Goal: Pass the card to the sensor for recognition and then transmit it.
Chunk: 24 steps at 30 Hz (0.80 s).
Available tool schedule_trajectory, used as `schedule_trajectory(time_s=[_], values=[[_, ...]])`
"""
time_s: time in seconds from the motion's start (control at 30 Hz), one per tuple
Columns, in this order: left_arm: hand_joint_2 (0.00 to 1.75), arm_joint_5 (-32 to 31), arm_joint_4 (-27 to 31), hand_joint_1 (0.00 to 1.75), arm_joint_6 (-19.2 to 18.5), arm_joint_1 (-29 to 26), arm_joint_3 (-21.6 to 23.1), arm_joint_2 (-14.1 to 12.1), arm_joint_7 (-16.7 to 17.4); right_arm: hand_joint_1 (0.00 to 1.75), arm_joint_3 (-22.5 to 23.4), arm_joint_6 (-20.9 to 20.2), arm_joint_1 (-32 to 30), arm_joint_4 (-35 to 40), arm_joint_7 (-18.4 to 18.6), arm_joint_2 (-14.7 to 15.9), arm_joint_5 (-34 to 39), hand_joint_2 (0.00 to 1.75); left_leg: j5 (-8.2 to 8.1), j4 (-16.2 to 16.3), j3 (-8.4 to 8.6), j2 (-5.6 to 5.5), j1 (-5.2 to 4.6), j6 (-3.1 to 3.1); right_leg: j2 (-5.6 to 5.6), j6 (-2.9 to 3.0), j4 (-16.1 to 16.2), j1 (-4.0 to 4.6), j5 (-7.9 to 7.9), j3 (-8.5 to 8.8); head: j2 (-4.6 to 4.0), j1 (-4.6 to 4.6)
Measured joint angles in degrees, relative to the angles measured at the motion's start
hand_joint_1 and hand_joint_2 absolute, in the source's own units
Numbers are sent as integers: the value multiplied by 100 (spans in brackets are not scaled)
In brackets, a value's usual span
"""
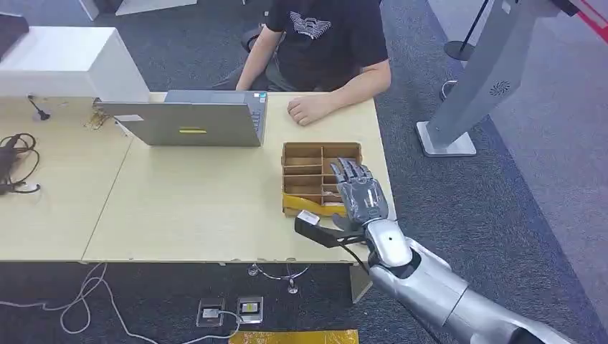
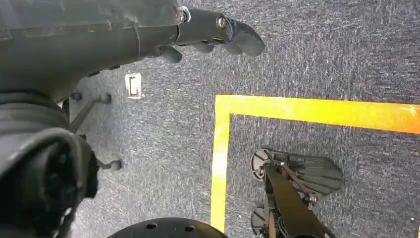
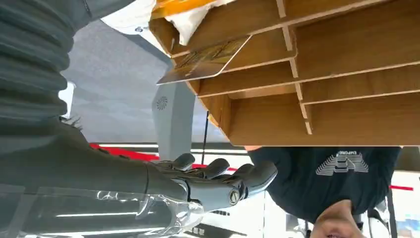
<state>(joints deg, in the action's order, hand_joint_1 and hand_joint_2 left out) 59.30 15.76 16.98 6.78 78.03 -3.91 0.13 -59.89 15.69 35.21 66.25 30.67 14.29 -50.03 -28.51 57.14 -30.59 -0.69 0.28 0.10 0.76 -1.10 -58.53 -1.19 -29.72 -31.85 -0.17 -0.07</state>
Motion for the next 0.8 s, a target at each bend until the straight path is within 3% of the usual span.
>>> schedule_trajectory(time_s=[0.33, 0.4, 0.43, 0.47, 0.53, 0.57, 0.6, 0.8], values=[[0, 52, 0, 0, 7, -3, 0, 0, 48, 5, -2, 4, 151, -396, 30, -157, -105, 175, 0, 0, 1, 0, 0, 0, -1, 0, 0, 0, 0, 0, 0, -2], [0, 59, 0, 0, 22, -3, 0, 0, 109, 26, -2, 18, 175, -461, 66, -164, -111, 175, 0, 0, 1, 0, 0, 0, 0, 0, 0, 0, 0, 0, 0, 2], [0, 61, 0, 0, 35, -6, 0, 0, 114, 80, -2, 37, 180, -499, 96, -173, -144, 175, 0, 0, 1, 0, 0, 0, -1, 0, 0, 0, 0, 0, 0, 0], [0, 66, 0, 0, 42, -7, 0, 0, 114, 147, -2, 63, 184, -536, 114, -175, -177, 175, 0, 0, 1, 0, 0, 0, -1, 0, 0, 0, 0, 0, 0, 2], [0, 79, 0, 0, 55, -7, 0, 0, 129, 152, -2, 79, 195, -601, 155, -175, -218, 175, 0, 0, 1, 0, 0, 0, -1, 0, 0, 0, 0, 0, 0, 2], [0, 94, 0, 0, 57, -7, 0, 0, 144, 169, -2, 79, 203, -636, 168, -175, -236, 175, 0, 0, 1, 0, 0, 0, -1, 0, 0, 0, 0, 0, 0, 0], [0, 103, 0, 0, 61, -7, -2, 0, 162, 175, -2, 74, 213, -678, 179, -175, -255, 175, 0, 0, 1, 0, 0, 0, -1, 0, 0, 0, 0, 0, 0, 0], [0, 103, 0, 0, 85, -7, -2, 0, 175, 175, -2, 57, 242, -883, 232, -173, -249, 175, 0, 1, 2, 0, 0, 0, -1, 0, 0, 0, 0, -1, 0, 0]])
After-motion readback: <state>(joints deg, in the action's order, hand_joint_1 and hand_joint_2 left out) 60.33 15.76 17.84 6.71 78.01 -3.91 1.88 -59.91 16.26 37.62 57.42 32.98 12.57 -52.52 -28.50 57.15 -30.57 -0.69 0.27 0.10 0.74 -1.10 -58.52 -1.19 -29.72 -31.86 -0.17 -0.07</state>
